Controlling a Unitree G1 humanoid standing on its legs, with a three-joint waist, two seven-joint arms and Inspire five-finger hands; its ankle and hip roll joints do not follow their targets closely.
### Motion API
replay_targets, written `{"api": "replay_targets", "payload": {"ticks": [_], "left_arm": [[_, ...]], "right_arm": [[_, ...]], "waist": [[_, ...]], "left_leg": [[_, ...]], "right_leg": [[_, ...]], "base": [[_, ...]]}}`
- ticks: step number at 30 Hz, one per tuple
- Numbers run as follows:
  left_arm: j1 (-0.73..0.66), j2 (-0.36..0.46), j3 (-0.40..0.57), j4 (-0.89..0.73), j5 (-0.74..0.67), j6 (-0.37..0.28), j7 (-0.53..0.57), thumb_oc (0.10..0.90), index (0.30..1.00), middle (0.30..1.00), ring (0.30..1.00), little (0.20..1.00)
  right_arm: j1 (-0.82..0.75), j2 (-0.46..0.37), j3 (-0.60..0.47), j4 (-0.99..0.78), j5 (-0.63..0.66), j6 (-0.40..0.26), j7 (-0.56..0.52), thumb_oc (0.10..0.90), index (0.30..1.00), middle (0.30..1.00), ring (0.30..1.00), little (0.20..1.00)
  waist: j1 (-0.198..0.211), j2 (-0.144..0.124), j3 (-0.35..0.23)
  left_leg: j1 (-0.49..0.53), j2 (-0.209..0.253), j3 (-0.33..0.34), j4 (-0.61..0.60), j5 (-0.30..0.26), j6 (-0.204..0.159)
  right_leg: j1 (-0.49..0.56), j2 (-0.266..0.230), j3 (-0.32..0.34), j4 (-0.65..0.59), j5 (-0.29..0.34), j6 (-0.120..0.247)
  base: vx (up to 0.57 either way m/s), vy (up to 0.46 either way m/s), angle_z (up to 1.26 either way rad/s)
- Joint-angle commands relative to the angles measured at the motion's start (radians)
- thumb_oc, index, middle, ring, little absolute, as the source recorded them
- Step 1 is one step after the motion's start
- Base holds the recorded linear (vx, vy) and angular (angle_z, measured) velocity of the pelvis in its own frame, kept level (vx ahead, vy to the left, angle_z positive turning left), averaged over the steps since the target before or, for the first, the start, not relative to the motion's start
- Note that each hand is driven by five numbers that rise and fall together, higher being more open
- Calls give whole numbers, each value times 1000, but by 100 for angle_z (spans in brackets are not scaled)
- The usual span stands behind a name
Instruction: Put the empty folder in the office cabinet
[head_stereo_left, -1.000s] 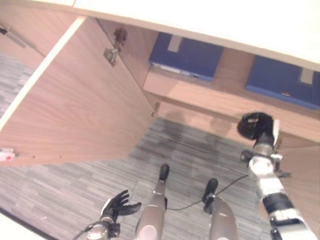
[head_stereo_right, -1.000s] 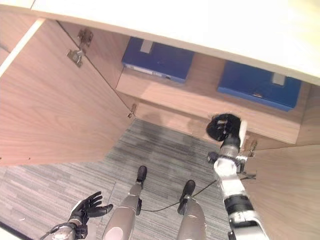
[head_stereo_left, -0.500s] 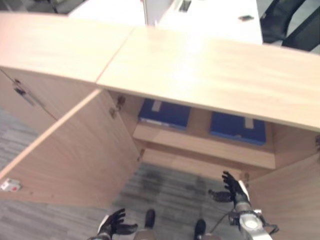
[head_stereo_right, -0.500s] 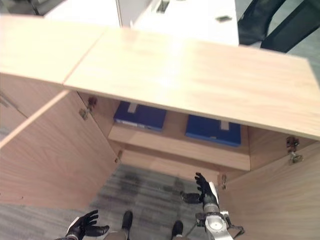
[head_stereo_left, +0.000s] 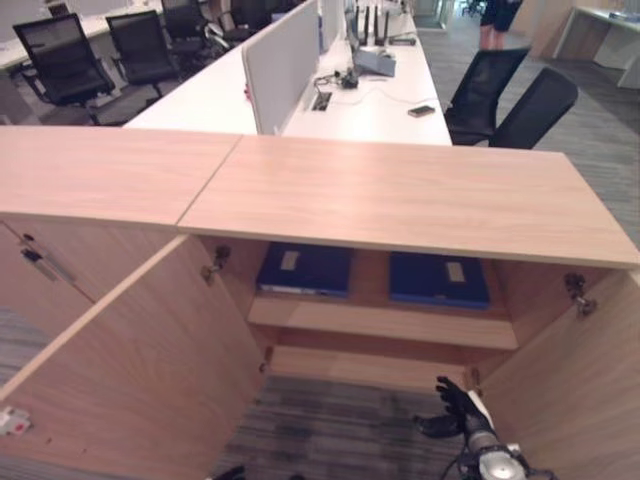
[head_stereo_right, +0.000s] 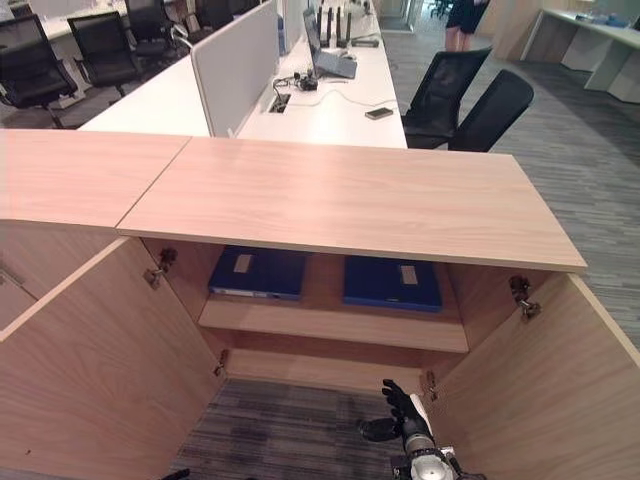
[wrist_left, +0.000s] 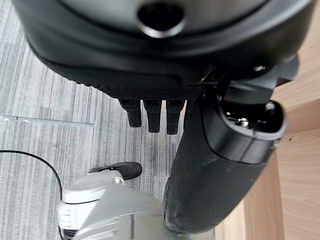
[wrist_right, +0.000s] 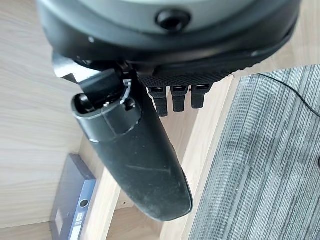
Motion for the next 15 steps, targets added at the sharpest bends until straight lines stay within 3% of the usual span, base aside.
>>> {"api": "replay_targets", "payload": {"ticks": [1,3,6,12,15], "left_arm": [[-37,20,-10,2,19,-17,10,800,900,900,900,900],[-55,23,-22,2,24,-20,15,800,900,900,900,900],[-95,40,-40,1,17,-21,22,800,900,900,900,900],[-126,33,-19,4,-47,-24,50,800,900,900,900,900],[-125,16,-27,-4,-69,-31,56,800,900,900,900,900]], "right_arm": [[-123,8,-38,-61,5,-51,-13,800,900,900,900,900],[-132,13,-34,-67,1,-53,-23,800,900,900,900,900],[-139,11,-30,-72,33,-66,-35,800,900,900,900,900],[-133,-3,-8,-79,43,-68,-26,800,900,900,900,900],[-141,-17,5,-68,35,-68,-29,800,900,900,900,900]], "waist": [[20,33,60],[8,29,57],[-9,14,46],[5,6,11],[24,12,18]], "left_leg": [[74,13,-12,28,-139,25],[67,2,-35,31,-138,23],[34,-25,-71,64,-140,20],[13,-1,-118,113,-140,-32],[-18,17,-167,112,-92,-65]], "right_leg": [[-133,-78,11,348,45,128],[-131,-48,73,306,-5,124],[-83,10,148,145,-73,74],[36,20,100,2,-79,32],[74,28,39,-40,-83,16]], "base": [[-52,37,9],[-4,-1,-2],[6,-50,13],[49,-142,56],[-40,-136,51]]}}
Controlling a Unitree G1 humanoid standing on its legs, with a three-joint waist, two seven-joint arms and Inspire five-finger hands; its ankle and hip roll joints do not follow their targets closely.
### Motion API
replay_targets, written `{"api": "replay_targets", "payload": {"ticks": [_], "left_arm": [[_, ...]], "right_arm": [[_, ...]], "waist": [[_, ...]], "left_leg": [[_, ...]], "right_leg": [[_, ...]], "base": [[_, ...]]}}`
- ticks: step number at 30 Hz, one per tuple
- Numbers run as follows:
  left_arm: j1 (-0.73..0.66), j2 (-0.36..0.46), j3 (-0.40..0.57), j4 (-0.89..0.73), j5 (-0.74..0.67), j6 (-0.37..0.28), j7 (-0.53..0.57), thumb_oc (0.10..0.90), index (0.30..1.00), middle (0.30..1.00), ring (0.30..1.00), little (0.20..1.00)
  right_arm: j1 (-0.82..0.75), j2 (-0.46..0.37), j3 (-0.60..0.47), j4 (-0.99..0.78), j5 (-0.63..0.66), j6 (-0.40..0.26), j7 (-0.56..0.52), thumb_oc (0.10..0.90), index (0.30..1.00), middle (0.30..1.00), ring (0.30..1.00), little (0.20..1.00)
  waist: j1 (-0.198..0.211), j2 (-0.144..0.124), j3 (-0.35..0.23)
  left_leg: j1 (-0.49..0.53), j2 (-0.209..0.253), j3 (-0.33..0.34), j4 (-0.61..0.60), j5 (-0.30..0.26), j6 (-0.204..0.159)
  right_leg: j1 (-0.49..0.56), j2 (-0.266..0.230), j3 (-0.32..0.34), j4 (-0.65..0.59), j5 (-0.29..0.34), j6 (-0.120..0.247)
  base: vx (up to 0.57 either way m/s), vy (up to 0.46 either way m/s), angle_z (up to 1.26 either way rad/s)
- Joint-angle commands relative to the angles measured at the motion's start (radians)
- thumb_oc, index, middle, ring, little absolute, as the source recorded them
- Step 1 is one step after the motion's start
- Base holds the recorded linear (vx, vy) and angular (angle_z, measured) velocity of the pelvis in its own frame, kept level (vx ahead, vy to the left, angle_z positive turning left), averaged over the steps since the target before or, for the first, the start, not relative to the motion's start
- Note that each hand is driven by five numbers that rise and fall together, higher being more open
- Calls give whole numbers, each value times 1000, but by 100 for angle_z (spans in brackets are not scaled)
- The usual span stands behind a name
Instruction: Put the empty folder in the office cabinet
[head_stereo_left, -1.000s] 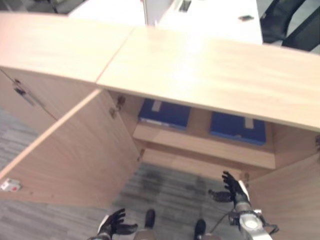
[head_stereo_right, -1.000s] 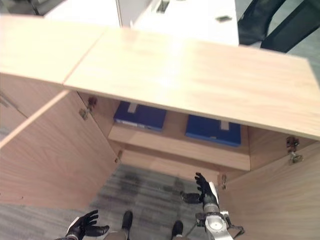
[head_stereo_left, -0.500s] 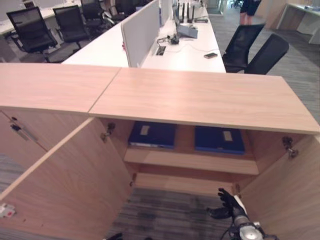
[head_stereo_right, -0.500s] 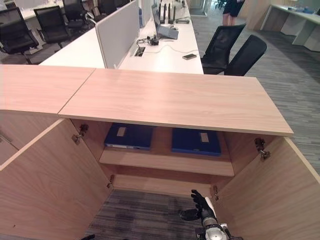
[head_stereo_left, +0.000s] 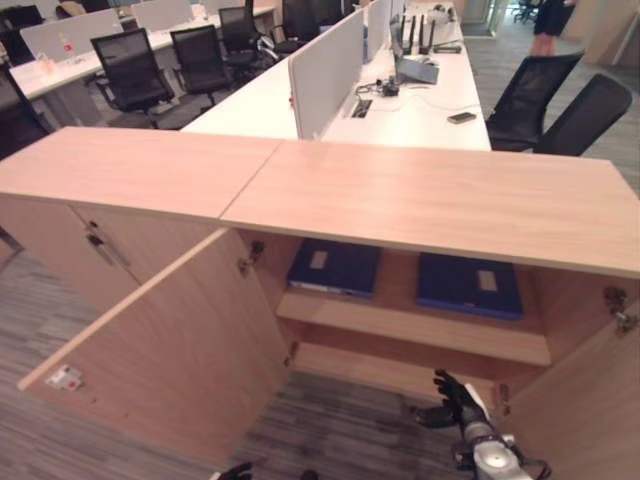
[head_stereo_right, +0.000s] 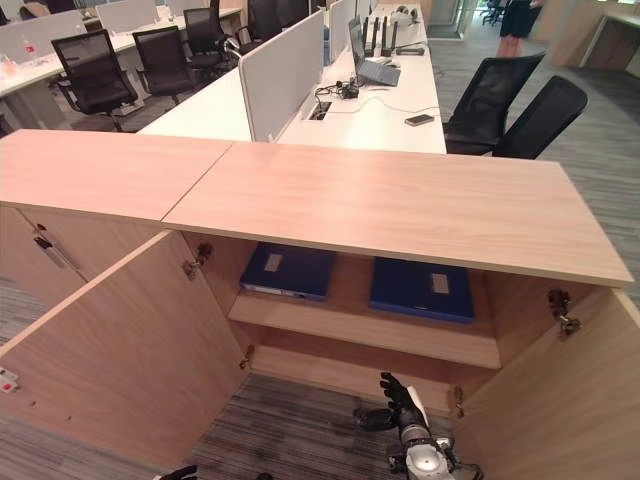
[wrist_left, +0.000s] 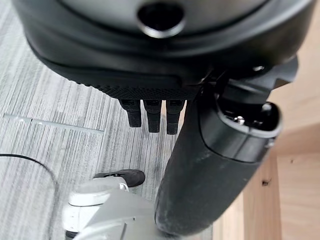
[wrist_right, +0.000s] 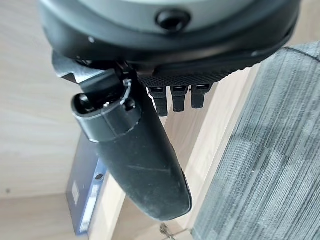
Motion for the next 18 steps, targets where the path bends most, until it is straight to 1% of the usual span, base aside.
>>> {"api": "replay_targets", "payload": {"ticks": [1,2,3,4,5,6,7,9,10,11,12,13,14,15,16,18], "left_arm": [[-88,55,7,-3,-61,-46,24,800,900,900,900,900],[-87,51,11,0,-67,-44,25,800,900,900,900,900],[-95,48,12,2,-79,-41,27,800,900,900,900,900],[-106,43,12,5,-88,-37,26,800,900,900,900,900],[-116,42,9,-2,-91,-34,24,800,900,900,900,900],[-122,40,10,-8,-91,-34,25,800,900,900,900,900],[-118,39,10,-17,-90,-34,23,800,900,900,900,900],[-104,42,15,-20,-81,-37,21,800,900,900,900,900],[-102,44,16,-16,-75,-36,20,800,900,900,900,900],[-101,46,20,-10,-74,-35,18,800,900,900,900,900],[-104,45,23,-2,-70,-32,18,800,900,900,900,900],[-106,45,26,2,-66,-30,17,800,900,900,900,900],[-103,44,29,2,-62,-28,15,800,900,900,900,900],[-99,43,29,1,-55,-24,14,800,900,900,900,900],[-94,42,29,-1,-41,-18,15,800,900,900,900,900],[-87,37,31,0,-31,-17,19,800,900,900,900,900]], "right_arm": [[-96,-1,-5,-93,8,-78,-15,800,900,900,900,900],[-94,-5,-6,-94,8,-79,-16,800,900,900,900,900],[-92,-15,-11,-99,8,-81,-22,800,900,900,900,900],[-93,-28,-15,-111,8,-80,-27,800,900,900,900,900],[-100,-36,-15,-115,9,-77,-32,800,900,900,900,900],[-110,-43,-16,-113,9,-77,-38,800,900,900,900,900],[-127,-48,-15,-106,9,-74,-41,800,900,900,900,900],[-133,-54,-22,-108,13,-77,-42,800,900,900,900,900],[-130,-54,-28,-115,16,-77,-42,800,900,900,900,900],[-124,-52,-35,-117,22,-77,-40,800,900,900,900,900],[-119,-51,-42,-121,25,-78,-39,800,900,900,900,900],[-109,-47,-46,-122,28,-77,-37,800,900,900,900,900],[-97,-44,-51,-126,28,-76,-37,800,900,900,900,900],[-89,-42,-55,-127,24,-74,-38,800,900,900,900,900],[-92,-29,-54,-120,21,-70,-36,800,900,900,900,900],[-106,-6,-45,-96,16,-64,-42,800,900,900,900,900]], "waist": [[31,-75,12],[34,-72,10],[39,-70,19],[35,-71,32],[28,-75,39],[23,-79,46],[20,-84,52],[21,-89,55],[14,-90,48],[8,-91,42],[-3,-90,35],[-14,-88,27],[-20,-88,21],[-20,-88,16],[-12,-90,7],[5,-93,6]], "left_leg": [[19,-5,-21,86,-115,-80],[14,0,-32,70,-103,-85],[-16,6,-30,73,-77,-93],[-47,18,11,83,-65,-92],[-68,29,68,95,-56,-83],[-81,44,133,126,-66,-78],[-77,54,184,169,-90,-73],[-45,57,210,220,-139,-71],[-29,61,222,223,-148,-68],[-1,70,249,220,-156,-67],[30,94,302,217,-158,-66],[56,106,353,201,-160,-65],[67,105,389,185,-165,-63],[66,104,412,175,-164,-64],[71,92,410,158,-165,-66],[92,89,424,135,-166,-67]], "right_leg": [[-20,-70,-28,17,-63,56],[-12,-65,-44,-2,-60,54],[-7,-68,-72,-17,-57,56],[-5,-76,-97,-16,-59,55],[-16,-85,-115,-17,-52,55],[-31,-95,-137,-8,-48,52],[-45,-104,-159,6,-44,44],[-54,-115,-195,29,-50,29],[-63,-119,-216,38,-51,23],[-68,-123,-239,47,-50,19],[-71,-131,-278,56,-50,18],[-75,-135,-307,60,-50,17],[-72,-139,-333,55,-40,21],[-62,-144,-356,47,-29,26],[-45,-147,-364,40,-14,32],[-38,-164,-390,39,11,45]], "base": [[-55,-120,70],[-74,-58,62],[-137,-31,80],[-218,12,78],[-238,16,80],[-260,10,114],[-221,-3,119],[-197,4,83],[-182,38,71],[-187,76,96],[-154,94,108],[-116,89,136],[-55,82,154],[18,138,202],[38,165,144],[-26,182,72]]}}
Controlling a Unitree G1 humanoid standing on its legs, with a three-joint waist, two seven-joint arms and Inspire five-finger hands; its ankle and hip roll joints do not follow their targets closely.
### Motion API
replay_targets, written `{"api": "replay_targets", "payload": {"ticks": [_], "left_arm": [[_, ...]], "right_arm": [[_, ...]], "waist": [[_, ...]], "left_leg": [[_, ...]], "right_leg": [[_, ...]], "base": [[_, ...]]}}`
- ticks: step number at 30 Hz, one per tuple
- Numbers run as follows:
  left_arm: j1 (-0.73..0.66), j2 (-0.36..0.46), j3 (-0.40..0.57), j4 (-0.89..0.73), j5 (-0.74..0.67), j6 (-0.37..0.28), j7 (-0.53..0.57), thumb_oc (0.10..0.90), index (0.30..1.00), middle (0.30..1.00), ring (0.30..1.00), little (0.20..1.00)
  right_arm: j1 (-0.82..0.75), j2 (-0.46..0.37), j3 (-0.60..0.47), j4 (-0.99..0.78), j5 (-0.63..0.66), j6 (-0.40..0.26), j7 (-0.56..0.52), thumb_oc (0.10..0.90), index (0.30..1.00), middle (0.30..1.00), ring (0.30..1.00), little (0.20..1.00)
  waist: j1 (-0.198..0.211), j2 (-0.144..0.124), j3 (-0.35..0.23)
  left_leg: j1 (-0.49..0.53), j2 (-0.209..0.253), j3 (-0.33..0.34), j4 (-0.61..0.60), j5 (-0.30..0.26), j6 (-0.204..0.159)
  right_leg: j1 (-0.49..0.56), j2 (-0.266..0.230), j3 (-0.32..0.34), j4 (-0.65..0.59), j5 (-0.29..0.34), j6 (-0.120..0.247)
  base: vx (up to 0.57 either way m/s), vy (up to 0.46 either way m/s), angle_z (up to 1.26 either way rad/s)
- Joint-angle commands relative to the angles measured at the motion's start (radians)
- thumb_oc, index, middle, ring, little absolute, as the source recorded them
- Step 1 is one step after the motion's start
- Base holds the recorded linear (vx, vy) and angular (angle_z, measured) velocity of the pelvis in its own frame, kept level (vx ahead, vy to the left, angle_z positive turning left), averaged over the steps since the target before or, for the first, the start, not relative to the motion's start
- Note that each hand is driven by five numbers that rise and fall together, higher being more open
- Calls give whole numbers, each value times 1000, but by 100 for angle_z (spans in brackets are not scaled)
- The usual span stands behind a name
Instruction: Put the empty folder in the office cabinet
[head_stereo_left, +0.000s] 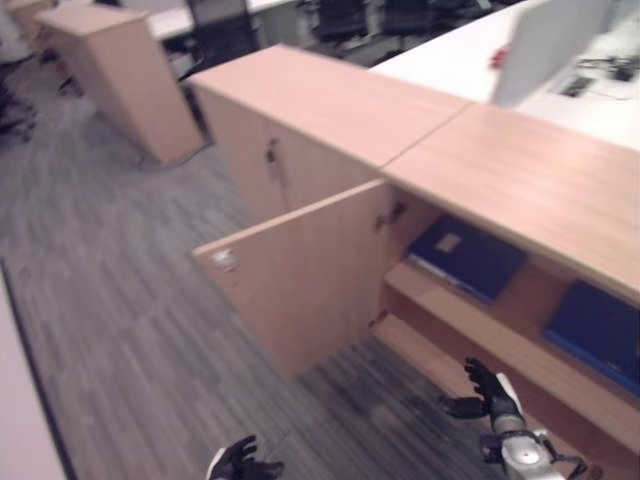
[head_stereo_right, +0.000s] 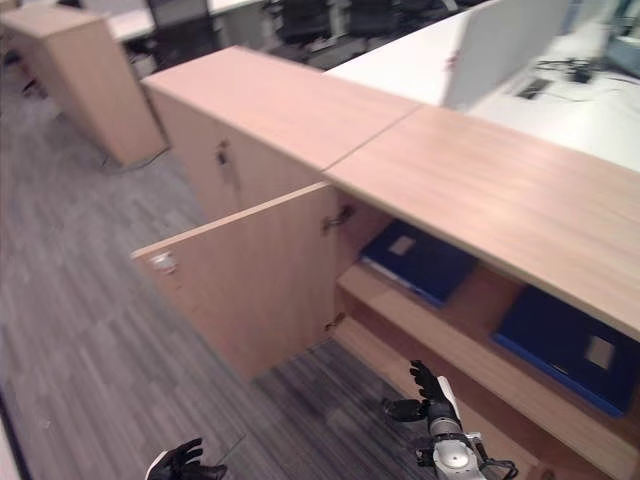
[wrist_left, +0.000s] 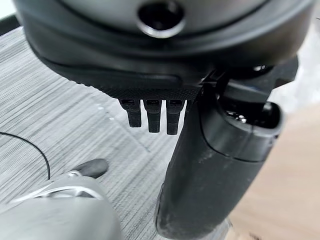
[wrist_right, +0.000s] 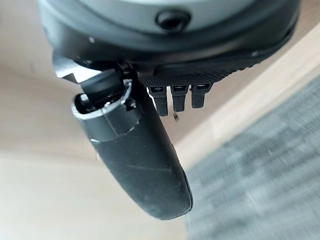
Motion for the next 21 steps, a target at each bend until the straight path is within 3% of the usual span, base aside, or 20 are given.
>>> {"api": "replay_targets", "payload": {"ticks": [1,7,8,9,10,15,21], "left_arm": [[-5,33,6,-2,37,-25,11,800,900,900,900,900],[-3,51,21,9,53,-21,14,800,900,900,900,900],[-28,58,5,8,58,-27,23,800,900,900,900,900],[-35,61,2,5,51,-33,25,800,900,900,900,900],[-34,64,1,2,47,-38,27,800,900,900,900,900],[-20,65,35,-4,6,-52,37,800,900,900,900,900],[0,45,25,-47,-7,-62,30,800,900,900,900,900]], "right_arm": [[-128,16,-7,-13,17,-70,-22,800,900,900,900,900],[-148,54,9,-12,29,-69,-15,800,900,900,900,900],[-141,60,-3,-30,39,-68,-14,800,900,900,900,900],[-137,58,-5,-31,46,-71,-15,800,900,900,900,900],[-136,57,-4,-26,54,-76,-15,800,900,900,900,900],[-96,49,8,-38,38,-86,1,800,900,900,900,900],[-55,37,-13,-46,20,-86,-2,800,900,900,900,900]], "waist": [[40,-6,-29],[73,-8,-36],[42,-3,-21],[34,-2,-19],[41,-3,-16],[71,-6,-52],[67,-2,-67]], "left_leg": [[79,83,-5,-21,-7,-101],[86,41,-32,-96,7,-81],[61,20,-104,-100,13,-62],[59,10,-126,-102,9,-57],[52,-3,-145,-95,0,-49],[43,-11,-188,-104,13,-54],[67,-9,-221,-145,28,-66]], "right_leg": [[-61,42,14,-40,44,47],[-72,10,-6,-5,59,76],[-132,30,162,77,34,105],[-134,56,261,59,4,110],[-111,68,315,27,-14,99],[-29,85,270,-96,7,82],[21,92,247,-163,25,85]], "base": [[-99,180,37],[-48,123,26],[-69,97,52],[-74,126,99],[-19,62,133],[52,-30,47],[16,-5,19]]}}
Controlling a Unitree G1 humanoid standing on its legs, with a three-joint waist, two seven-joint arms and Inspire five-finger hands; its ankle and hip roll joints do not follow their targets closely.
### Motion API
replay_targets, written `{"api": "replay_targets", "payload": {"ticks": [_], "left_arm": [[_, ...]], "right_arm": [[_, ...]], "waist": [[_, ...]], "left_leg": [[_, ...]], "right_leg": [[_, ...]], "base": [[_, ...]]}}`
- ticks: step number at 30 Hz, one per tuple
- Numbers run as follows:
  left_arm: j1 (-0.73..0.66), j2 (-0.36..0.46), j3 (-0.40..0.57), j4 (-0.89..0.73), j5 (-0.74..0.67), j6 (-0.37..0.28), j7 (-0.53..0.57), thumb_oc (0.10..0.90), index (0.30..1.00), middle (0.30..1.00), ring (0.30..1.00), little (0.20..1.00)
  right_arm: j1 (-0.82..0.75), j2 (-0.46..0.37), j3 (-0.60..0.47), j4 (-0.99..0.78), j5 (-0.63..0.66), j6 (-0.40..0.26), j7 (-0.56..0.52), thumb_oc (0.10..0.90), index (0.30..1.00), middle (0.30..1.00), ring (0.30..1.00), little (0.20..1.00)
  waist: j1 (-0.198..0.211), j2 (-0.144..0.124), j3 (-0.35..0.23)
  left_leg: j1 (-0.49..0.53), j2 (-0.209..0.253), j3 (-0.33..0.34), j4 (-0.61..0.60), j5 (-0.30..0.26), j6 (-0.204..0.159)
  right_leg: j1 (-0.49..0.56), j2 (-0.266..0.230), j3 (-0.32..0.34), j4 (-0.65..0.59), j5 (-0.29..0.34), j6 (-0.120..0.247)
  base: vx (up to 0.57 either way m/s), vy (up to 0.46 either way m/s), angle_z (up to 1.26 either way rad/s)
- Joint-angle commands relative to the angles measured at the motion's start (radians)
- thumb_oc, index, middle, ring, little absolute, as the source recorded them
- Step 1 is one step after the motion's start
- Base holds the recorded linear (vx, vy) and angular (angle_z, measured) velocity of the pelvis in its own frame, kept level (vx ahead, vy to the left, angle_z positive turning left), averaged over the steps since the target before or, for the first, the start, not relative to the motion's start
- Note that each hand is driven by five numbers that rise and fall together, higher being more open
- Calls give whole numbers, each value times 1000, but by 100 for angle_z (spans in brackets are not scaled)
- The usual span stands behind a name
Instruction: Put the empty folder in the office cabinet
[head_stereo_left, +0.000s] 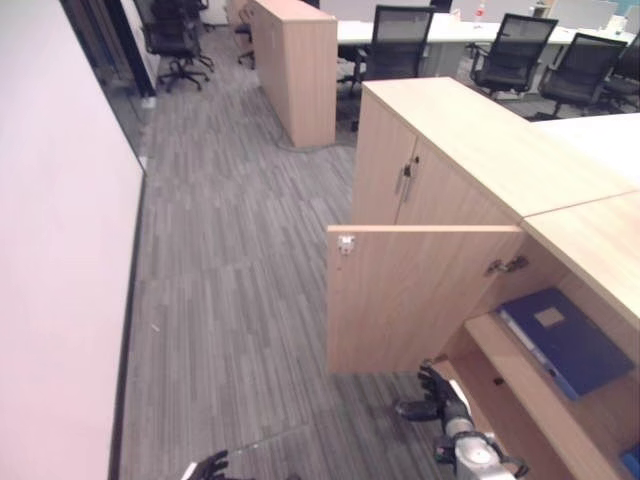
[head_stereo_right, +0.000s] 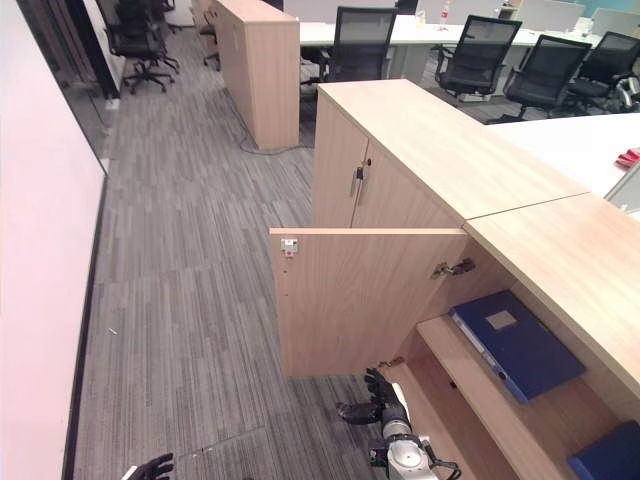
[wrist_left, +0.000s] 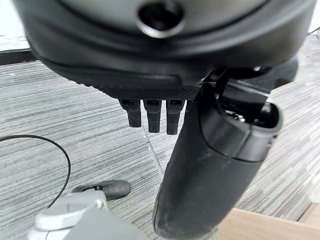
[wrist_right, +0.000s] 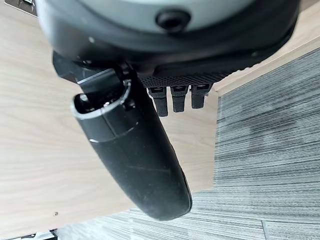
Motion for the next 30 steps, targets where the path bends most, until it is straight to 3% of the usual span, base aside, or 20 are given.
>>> {"api": "replay_targets", "payload": {"ticks": [1,12,13,18,30], "left_arm": [[-88,10,-3,2,-32,-58,10,800,900,900,900,900],[-92,40,14,-210,-102,-91,25,800,900,900,900,900],[-116,62,17,-282,-103,-98,34,800,900,900,900,900],[-182,100,26,-339,-114,-106,54,800,900,900,900,900],[-536,271,-26,-228,-171,-97,62,800,900,900,900,900]], "right_arm": [[-48,-45,-43,-84,-6,-90,-5,800,900,900,900,900],[-4,-33,-43,-88,-27,-87,-2,800,900,900,900,900],[14,-34,-44,-93,-33,-84,5,800,900,900,900,900],[31,-39,-33,-96,-36,-79,18,800,900,900,900,900],[56,-83,10,-134,-28,-75,71,800,900,900,900,900]], "waist": [[-10,14,-12],[-31,18,-22],[-46,21,-25],[-71,23,-29],[-158,22,-45]], "left_leg": [[35,33,18,18,-86,-31],[77,39,51,-3,-92,-33],[82,40,60,-3,-94,-35],[95,40,76,-3,-101,-36],[117,40,115,-3,-116,-40]], "right_leg": [[29,7,-42,25,-71,38],[31,14,-20,11,-61,41],[31,13,-15,10,-59,43],[31,13,-2,8,-54,47],[15,9,53,12,-38,59]], "base": [[0,-1,18],[-2,8,-9],[11,12,-11],[21,13,-9],[18,13,-11]]}}
